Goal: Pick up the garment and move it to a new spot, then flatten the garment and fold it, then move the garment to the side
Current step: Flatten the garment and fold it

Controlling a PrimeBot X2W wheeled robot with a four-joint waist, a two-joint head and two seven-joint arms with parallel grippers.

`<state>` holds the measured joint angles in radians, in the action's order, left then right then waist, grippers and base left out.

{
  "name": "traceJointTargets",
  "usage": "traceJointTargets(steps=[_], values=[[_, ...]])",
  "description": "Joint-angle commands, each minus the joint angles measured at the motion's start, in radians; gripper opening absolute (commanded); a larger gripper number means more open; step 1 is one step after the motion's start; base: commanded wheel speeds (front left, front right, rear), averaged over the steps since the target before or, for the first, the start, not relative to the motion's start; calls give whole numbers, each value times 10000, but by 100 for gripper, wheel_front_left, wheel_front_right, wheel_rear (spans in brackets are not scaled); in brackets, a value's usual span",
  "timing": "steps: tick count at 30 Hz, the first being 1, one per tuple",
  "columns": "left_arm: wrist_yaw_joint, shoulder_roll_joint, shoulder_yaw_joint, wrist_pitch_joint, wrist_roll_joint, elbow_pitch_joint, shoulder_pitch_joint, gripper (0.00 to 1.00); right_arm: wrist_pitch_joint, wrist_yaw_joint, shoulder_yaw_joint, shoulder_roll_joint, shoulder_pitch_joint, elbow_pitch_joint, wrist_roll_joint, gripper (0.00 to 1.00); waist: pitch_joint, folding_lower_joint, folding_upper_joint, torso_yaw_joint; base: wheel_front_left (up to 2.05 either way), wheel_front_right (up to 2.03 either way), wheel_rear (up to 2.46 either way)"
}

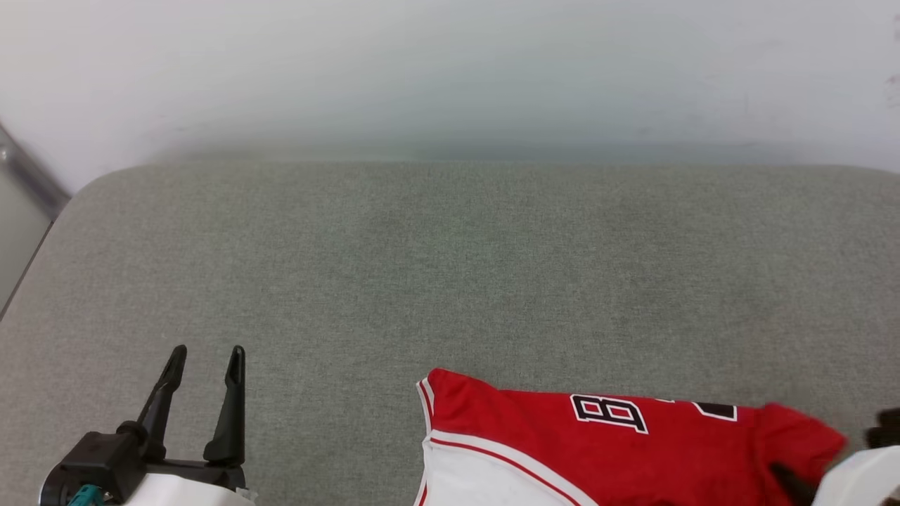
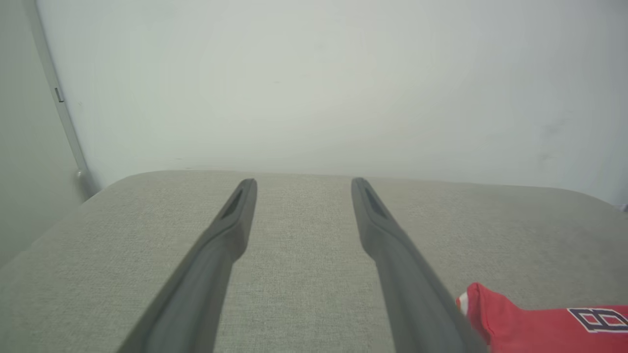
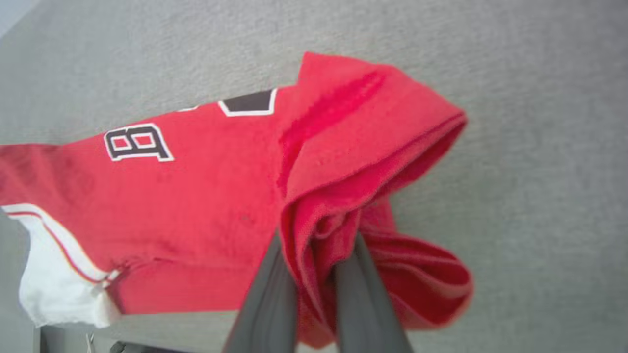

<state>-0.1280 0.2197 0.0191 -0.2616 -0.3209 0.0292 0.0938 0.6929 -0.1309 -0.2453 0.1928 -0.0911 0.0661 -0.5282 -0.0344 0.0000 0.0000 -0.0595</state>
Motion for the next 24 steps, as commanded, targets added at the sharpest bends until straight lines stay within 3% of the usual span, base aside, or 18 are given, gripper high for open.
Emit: traceJointTargets(steps=[1, 7, 15, 24], values=[[-3, 9, 0, -45, 22, -15, 52, 100, 259, 4, 185, -145, -167, -439, -206, 0, 103, 0, 0, 54, 0, 0, 0], [-13, 0, -121, -44, 12, -94, 50, 100, 1215, 4, 887, -821, -690, -1980, -484, 0, 307, 0, 0, 55, 0, 0, 0], [-22, 8, -255, -36, -31, -114, 4, 100, 1780, 4, 1907, -1420, -773, -2321, -1510, 0, 395, 0, 0, -78, 0, 0, 0], [-24, 128, -455, -35, -65, -161, -83, 100, -46, 2, 3760, -1430, 130, -836, -3488, 0, 345, 0, 0, -537, 0, 0, 0]])
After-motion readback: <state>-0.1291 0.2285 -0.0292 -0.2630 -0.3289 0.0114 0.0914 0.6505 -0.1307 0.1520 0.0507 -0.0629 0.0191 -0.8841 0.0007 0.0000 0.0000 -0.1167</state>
